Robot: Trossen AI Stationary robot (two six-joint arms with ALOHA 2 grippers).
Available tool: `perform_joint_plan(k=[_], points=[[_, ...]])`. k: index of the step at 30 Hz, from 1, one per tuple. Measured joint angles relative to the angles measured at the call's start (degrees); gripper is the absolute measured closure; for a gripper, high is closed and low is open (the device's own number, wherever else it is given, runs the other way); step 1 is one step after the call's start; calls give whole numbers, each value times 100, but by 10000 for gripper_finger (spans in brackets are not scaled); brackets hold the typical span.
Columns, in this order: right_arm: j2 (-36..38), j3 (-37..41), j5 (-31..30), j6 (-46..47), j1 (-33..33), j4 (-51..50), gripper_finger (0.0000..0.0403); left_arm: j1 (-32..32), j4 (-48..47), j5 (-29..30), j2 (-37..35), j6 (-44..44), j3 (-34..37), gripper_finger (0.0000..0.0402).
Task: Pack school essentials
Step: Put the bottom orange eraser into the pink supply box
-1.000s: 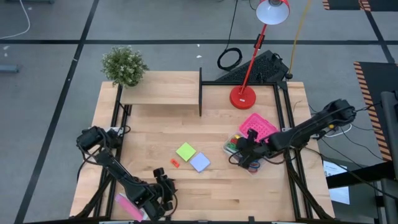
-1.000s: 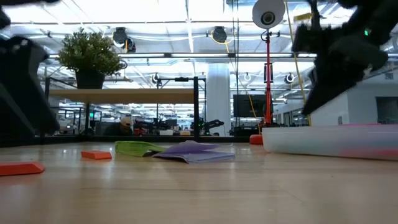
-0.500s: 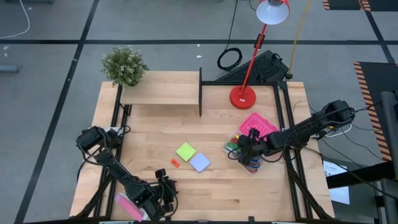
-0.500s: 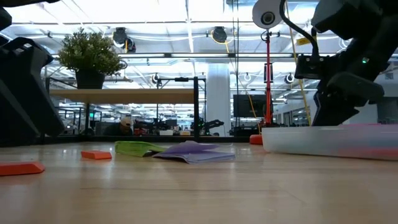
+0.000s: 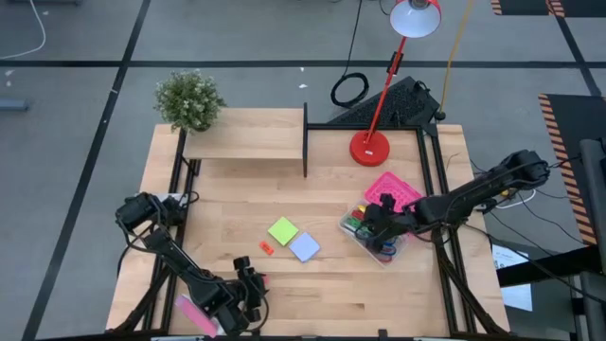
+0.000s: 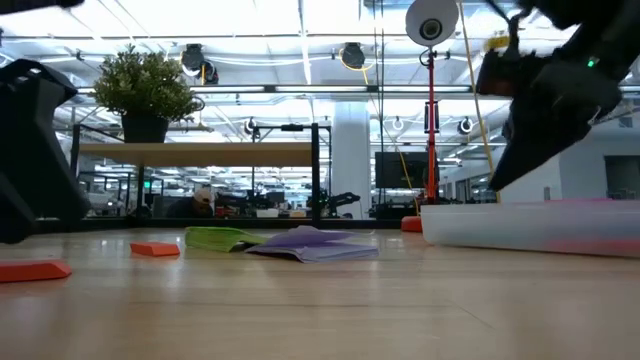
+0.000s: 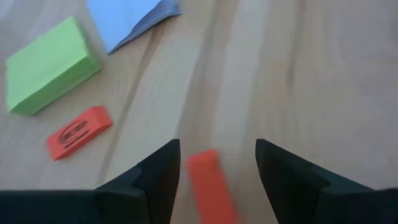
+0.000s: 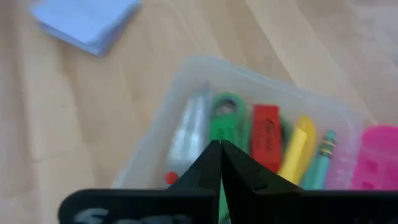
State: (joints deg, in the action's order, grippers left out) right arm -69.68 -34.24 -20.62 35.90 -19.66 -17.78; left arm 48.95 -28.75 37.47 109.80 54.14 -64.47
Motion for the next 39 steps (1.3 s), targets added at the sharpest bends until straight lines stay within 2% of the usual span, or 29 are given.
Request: perform_joint_plan(k=[7, 12, 19, 29, 35, 39], points=[[333, -2, -2, -224, -475, 388, 397, 22, -467, -46, 0, 362, 2, 190], [397, -2, -1, -231, -725, 437, 397, 91, -493, -367, -26, 557, 0, 190], [397, -2, 16, -275, -833, 477, 397, 111, -534, -741, -26, 1300, 8, 190], [397, -2, 144, -393, -981, 791, 397, 122, 873, -596, -76, 1529, 891, 190], [397, -2, 137, -481, -1021, 787, 397, 118, 955, -566, -63, 1542, 929, 192], [397, -2, 133, -601, -996, 789, 397, 118, 939, -460, -48, 1519, 938, 222]])
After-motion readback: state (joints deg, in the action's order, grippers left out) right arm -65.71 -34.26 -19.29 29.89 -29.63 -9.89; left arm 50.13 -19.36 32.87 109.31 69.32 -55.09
